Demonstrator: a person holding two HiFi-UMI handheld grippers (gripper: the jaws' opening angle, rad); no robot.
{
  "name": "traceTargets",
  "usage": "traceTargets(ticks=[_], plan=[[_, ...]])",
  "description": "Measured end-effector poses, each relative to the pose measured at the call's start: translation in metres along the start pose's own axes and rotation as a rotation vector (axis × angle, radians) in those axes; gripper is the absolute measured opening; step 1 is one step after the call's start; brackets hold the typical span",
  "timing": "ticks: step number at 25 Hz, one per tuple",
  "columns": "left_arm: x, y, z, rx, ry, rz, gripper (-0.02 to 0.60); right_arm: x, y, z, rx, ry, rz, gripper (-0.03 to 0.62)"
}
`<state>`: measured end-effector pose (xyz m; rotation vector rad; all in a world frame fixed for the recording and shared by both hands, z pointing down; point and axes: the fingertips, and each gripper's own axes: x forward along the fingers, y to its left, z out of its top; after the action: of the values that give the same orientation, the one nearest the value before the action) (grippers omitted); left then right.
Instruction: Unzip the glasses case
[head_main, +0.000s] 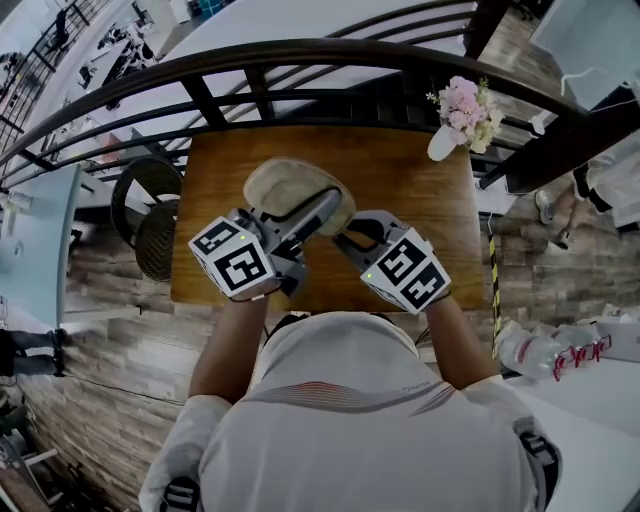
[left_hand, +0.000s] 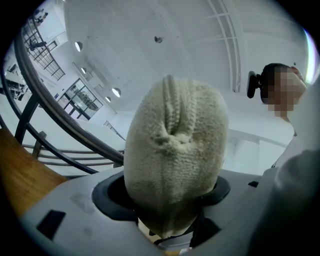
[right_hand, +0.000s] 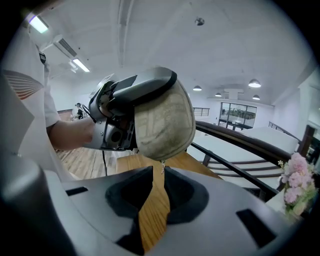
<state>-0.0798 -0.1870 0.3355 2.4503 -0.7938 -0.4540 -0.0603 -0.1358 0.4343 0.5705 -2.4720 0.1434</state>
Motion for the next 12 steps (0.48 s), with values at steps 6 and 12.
traceTargets(ticks=[6,12], plan=[[0.0001,0.0105,-0.0008,-0.076,-0.013,0.009,0.318,0.0009,-0.0035,0.003,0.066,-0.033,0.014,0.153],[0.0022,0.0079,-0.0061,-0.062,0.011,0.015,0.318,-0.0002,-0.0034,0.0059,0.01,-0.022,-0.023,0.128]])
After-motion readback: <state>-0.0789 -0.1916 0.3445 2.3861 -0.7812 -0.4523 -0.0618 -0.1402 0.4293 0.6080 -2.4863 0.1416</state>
